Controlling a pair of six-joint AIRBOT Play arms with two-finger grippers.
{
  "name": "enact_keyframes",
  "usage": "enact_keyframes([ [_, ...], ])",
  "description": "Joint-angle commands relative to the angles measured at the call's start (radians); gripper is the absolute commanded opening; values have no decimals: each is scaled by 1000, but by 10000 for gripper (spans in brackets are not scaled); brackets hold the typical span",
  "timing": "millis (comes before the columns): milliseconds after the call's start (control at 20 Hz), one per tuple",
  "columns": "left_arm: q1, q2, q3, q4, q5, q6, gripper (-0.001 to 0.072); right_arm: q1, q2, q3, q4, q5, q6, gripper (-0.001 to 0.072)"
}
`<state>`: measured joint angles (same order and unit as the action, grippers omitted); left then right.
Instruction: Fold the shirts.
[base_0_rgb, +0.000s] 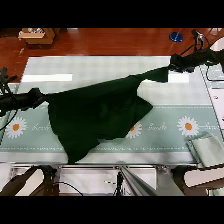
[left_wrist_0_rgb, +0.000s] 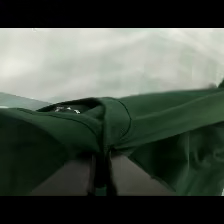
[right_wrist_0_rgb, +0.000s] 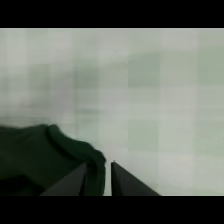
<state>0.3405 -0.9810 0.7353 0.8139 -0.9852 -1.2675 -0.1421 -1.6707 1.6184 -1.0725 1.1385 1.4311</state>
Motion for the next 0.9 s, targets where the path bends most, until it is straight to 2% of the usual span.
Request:
enact_keyframes([
  [0,-2,-29,2,-3,2,26,287,9,-2,6,23,13,-47,271],
  [50,13,-26,14,3,-11,42,344,9,2,26,25,29,-63,271],
  [100,41,-24,42,15,-45,56,358,2,9,55,19,54,-77,275],
  [200,113,-23,123,92,-166,55,648,-19,37,106,-28,146,-106,468],
  [250,149,-22,157,145,-239,55,673,-29,54,124,-96,203,-113,482],
  [350,213,-18,169,228,-377,44,673,-50,74,124,-232,280,-112,481],
  [550,233,-1,4,267,-491,7,665,-101,74,46,-213,293,-106,480],
  [700,232,-1,-146,286,-457,10,665,-111,74,-47,-190,291,-145,480],
  [850,232,-5,-232,286,-394,11,665,-118,74,-140,-59,281,-216,481],
])
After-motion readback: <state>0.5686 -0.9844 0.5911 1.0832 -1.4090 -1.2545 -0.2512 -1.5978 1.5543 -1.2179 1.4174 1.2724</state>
